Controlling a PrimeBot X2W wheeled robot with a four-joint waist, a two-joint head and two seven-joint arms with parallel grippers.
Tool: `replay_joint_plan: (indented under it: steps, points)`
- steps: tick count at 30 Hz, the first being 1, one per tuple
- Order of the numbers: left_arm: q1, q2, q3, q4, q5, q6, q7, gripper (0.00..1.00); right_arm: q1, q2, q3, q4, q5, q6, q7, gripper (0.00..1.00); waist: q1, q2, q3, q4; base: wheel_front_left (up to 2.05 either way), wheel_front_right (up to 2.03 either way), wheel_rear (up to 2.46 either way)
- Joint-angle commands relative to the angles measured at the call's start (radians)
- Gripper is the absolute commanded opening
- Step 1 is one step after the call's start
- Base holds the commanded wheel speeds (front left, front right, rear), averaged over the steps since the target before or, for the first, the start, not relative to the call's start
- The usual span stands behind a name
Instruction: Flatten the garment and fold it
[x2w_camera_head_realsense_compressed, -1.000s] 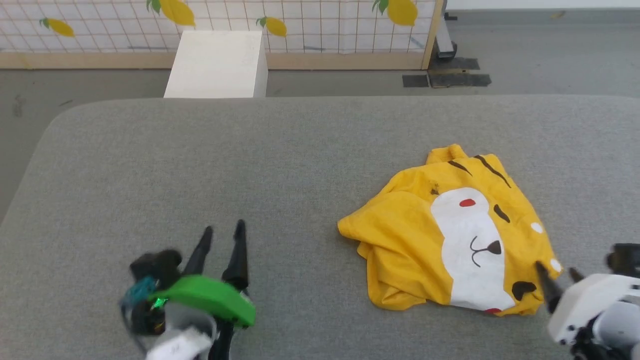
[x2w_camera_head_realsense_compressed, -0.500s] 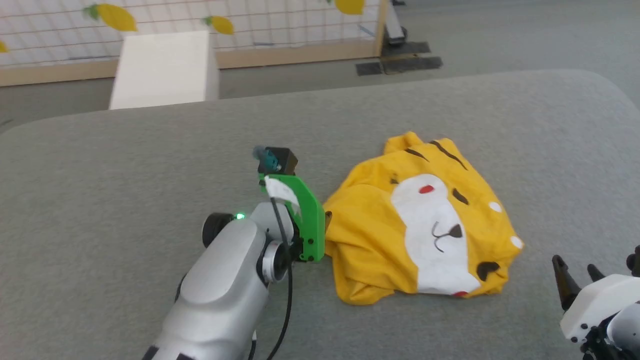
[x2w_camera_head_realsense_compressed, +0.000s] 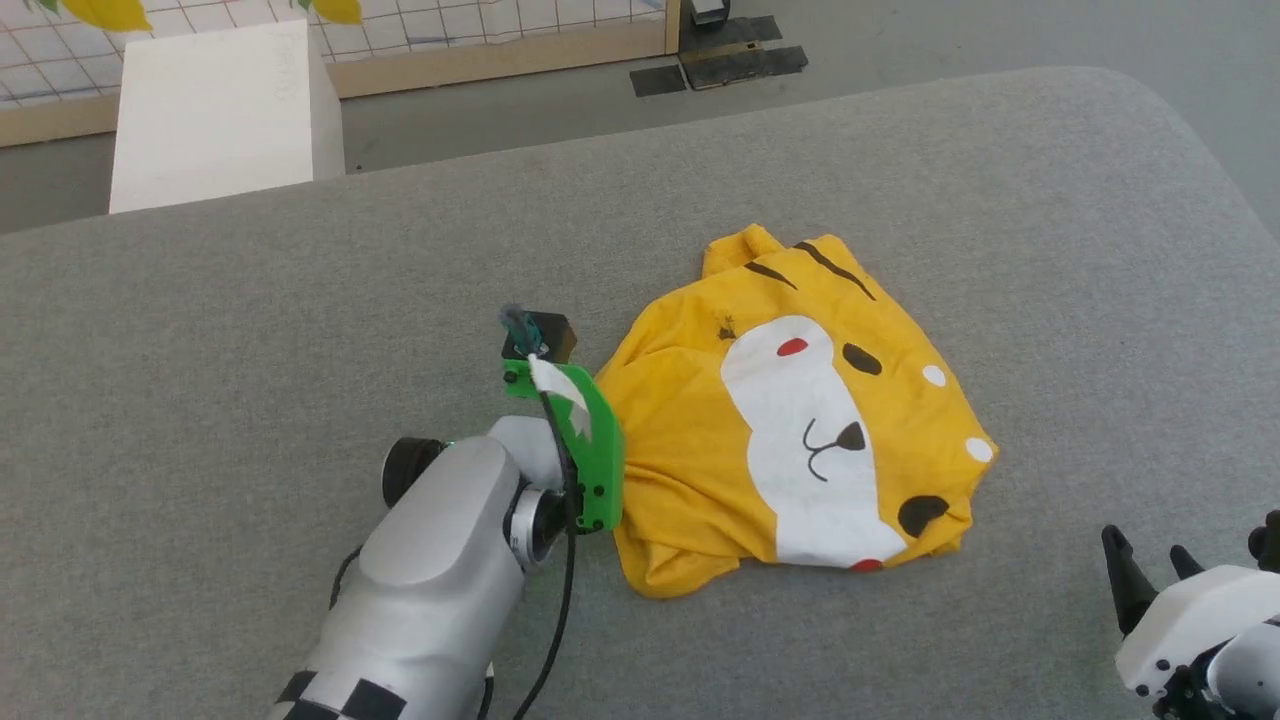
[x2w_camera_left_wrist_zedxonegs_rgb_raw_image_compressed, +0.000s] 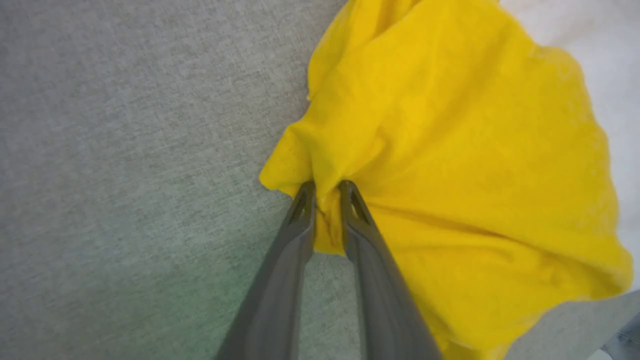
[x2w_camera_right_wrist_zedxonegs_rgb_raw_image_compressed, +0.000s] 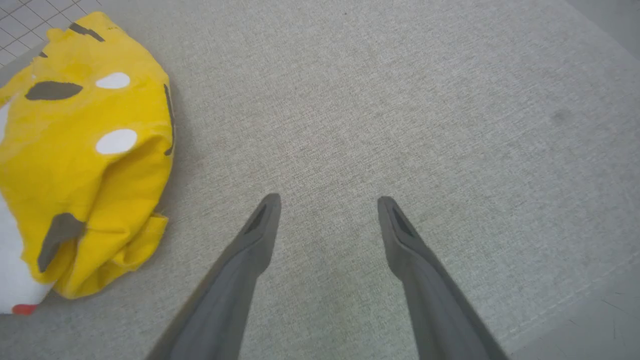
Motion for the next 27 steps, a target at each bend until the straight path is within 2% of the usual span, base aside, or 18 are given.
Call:
replay_joint_plan:
  steps: [1,7,11,15,17,22,24,27]
  points:
    - [0.006,0.000,0.014,0.008,-0.033,-0.008,-0.024,0.00,-0.018,0.001,0.003,0.003,0.004,-0.001,-0.010,1.00,0.0000,-0.0001,-0.016,0.024,0.00,0.00,0.00]
    - [-0.007,-0.002,0.164,-0.117,-0.199,-0.024,-0.219,0.00,-0.009,0.001,0.006,0.001,-0.008,-0.001,-0.005,1.00,0.0000,-0.0001,-0.061,0.102,0.00,0.00,0.00]
    - [0.046,0.021,0.254,-0.239,-0.249,-0.007,-0.318,0.00,0.013,0.001,0.003,-0.011,-0.021,-0.001,0.007,1.00,0.0000,-0.0001,-0.096,0.166,0.00,0.00,0.00]
    - [0.191,0.086,0.337,-0.379,-0.268,0.066,-0.357,0.00,0.029,0.001,0.005,-0.019,-0.019,-0.001,0.015,1.00,0.0000,-0.0001,-0.123,0.223,0.00,0.00,0.00]
    - [0.294,0.121,0.375,-0.444,-0.270,0.124,-0.355,0.00,0.035,0.001,0.010,-0.019,-0.014,-0.001,0.018,1.00,0.0000,-0.0001,-0.131,0.248,0.00,0.00,0.00]
    - [0.583,0.160,0.443,-0.560,-0.285,0.271,-0.320,0.00,0.040,0.001,0.034,-0.015,-0.005,-0.001,0.022,1.00,0.0000,-0.0001,-0.140,0.296,0.00,0.00,0.00]
    - [0.672,0.147,0.450,-0.573,-0.309,0.297,-0.294,0.00,0.038,0.001,0.041,-0.014,-0.004,-0.001,0.021,1.00,0.0000,-0.0001,-0.140,0.308,0.00,0.00,0.00]
    - [0.741,0.115,0.446,-0.590,-0.347,0.295,-0.269,0.00,0.035,0.001,0.052,-0.013,-0.005,-0.001,0.024,1.00,0.0000,-0.0001,-0.139,0.322,0.00,0.00,0.00]
